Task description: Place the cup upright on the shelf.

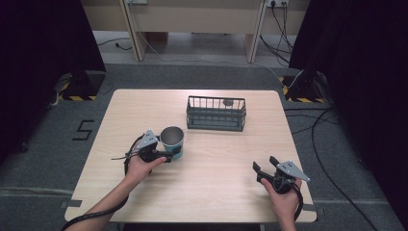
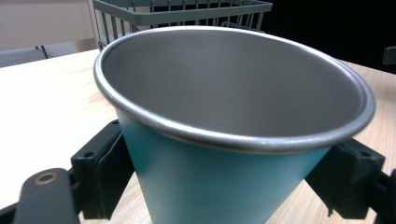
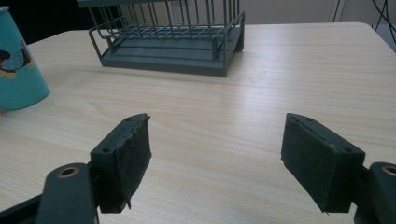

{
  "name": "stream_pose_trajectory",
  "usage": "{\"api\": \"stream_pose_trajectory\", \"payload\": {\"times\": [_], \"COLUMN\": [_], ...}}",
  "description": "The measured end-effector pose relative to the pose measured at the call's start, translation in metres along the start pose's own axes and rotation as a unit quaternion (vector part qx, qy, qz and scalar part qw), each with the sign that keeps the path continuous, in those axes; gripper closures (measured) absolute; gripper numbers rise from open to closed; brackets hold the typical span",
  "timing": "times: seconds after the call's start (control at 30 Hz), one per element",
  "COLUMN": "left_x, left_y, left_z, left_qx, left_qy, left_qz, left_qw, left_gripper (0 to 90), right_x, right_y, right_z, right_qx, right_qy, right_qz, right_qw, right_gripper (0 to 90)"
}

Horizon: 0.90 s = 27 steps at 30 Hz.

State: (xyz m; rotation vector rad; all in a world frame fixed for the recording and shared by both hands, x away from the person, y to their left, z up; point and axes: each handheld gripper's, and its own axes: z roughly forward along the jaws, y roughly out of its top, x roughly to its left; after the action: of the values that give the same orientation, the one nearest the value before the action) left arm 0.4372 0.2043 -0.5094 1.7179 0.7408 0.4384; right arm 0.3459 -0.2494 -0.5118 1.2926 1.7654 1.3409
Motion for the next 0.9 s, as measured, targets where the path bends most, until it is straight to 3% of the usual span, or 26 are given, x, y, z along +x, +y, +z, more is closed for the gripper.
{"api": "stream_pose_trajectory", "payload": {"times": [0.4, 0.9], "left_x": [-0.002, -0.002], "left_y": [0.011, 0.026], "left_z": [-0.004, -0.006], "left_qx": [-0.021, -0.031], "left_qy": [-0.003, -0.005], "left_qz": [0.003, 0.01], "left_qw": [0.9998, 0.9995], "left_gripper": [15.9, 16.0], "right_x": [0.0, -0.001], "right_y": [0.0, 0.0], "right_z": [0.0, 0.0], "right_qx": [0.001, 0.003], "right_qy": [0.0, 0.001], "right_qz": [0.007, 0.011], "right_qw": [1.0, 0.9999], "right_gripper": [24.9, 25.1]}}
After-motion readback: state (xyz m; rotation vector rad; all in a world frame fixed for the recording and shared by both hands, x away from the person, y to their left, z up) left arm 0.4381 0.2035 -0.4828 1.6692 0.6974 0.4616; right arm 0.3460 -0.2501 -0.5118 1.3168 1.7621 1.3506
